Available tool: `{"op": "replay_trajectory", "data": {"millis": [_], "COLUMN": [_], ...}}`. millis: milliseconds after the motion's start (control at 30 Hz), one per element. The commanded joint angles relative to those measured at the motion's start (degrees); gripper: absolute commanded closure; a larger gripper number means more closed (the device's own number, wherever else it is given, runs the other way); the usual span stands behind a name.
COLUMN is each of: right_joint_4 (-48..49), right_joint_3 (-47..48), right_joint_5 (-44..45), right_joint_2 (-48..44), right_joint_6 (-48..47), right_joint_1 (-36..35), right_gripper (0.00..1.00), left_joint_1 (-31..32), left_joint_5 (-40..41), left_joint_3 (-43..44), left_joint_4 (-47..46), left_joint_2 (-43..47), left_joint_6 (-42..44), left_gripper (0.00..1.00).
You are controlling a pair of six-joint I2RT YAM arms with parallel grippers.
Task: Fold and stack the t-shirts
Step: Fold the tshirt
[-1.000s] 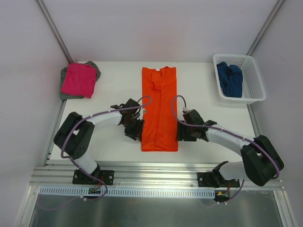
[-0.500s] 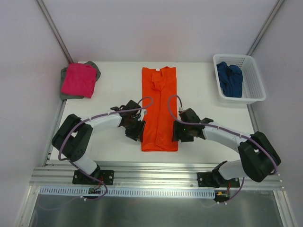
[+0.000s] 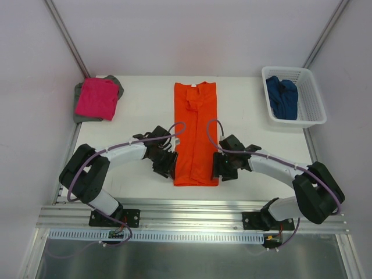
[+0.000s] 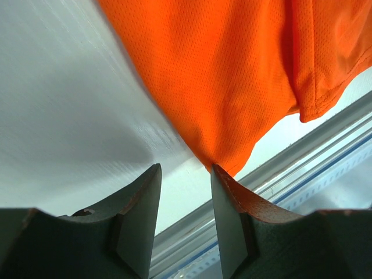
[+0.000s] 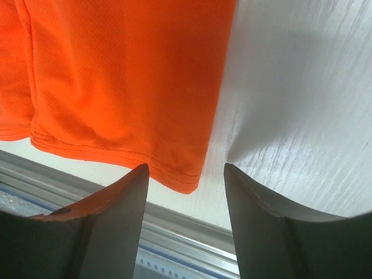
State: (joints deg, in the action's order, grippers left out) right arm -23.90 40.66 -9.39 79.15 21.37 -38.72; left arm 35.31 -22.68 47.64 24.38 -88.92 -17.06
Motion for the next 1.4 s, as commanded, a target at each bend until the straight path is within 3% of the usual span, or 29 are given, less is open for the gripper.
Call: {"op": "replay_trajectory", "data": {"millis": [0,467,600,733,767,900,1133,1167,1200,1233,1267,1367], "right_joint_4": [-2.0,2.2,3.2,3.9,3.9,4.7,5.4,5.5,5.5,5.3,5.4,5.1], "right_joint_3": [-2.0,-2.9,-2.6,-2.6,-2.6,-2.7,-2.7,-2.7,-2.7,-2.7,-2.6,-2.7], "right_joint_5": [-1.9,-3.6,-4.4,-4.5,-4.6,-5.3,-5.7,-5.7,-5.7,-5.6,-5.6,-5.2], "right_joint_2": [-1.6,-0.7,0.0,0.2,0.2,0.4,0.6,0.5,0.5,0.5,0.5,0.4], "right_joint_6": [2.3,1.7,1.0,0.7,0.6,0.4,0.2,0.2,0.2,0.2,0.2,0.2], "right_joint_1": [-0.4,-0.3,-0.2,-0.2,-0.2,0.0,0.1,0.2,0.0,0.2,0.1,0.2], "right_gripper": [0.42,0.45,0.50,0.59,0.61,0.73,0.78,0.78,0.78,0.78,0.78,0.75], "left_joint_1": [0.6,2.8,3.4,3.5,3.5,3.4,3.4,3.4,3.4,3.4,3.4,3.4], "left_joint_5": [-2.6,-3.4,-3.7,-3.8,-3.8,-3.9,-2.6,-2.2,-1.5,-0.4,-0.1,-0.6], "left_joint_3": [-0.9,3.3,4.2,4.3,4.1,4.2,3.4,3.4,3.5,3.4,3.3,2.6], "left_joint_4": [0.2,-0.1,-0.1,-0.1,-0.1,-0.1,0.0,0.6,0.8,1.1,2.0,1.8], "left_joint_2": [0.6,-3.0,-4.5,-4.5,-4.3,-4.5,-2.7,-2.1,-1.7,-1.4,-1.0,-0.8], "left_joint_6": [-0.6,-1.0,-0.9,-0.9,-1.0,-0.9,-0.9,-1.0,-1.0,-1.2,-1.5,-1.3], "left_gripper": [0.60,0.62,0.64,0.72,0.81,1.00,1.00,0.99,0.91,0.59,0.49,0.38]}}
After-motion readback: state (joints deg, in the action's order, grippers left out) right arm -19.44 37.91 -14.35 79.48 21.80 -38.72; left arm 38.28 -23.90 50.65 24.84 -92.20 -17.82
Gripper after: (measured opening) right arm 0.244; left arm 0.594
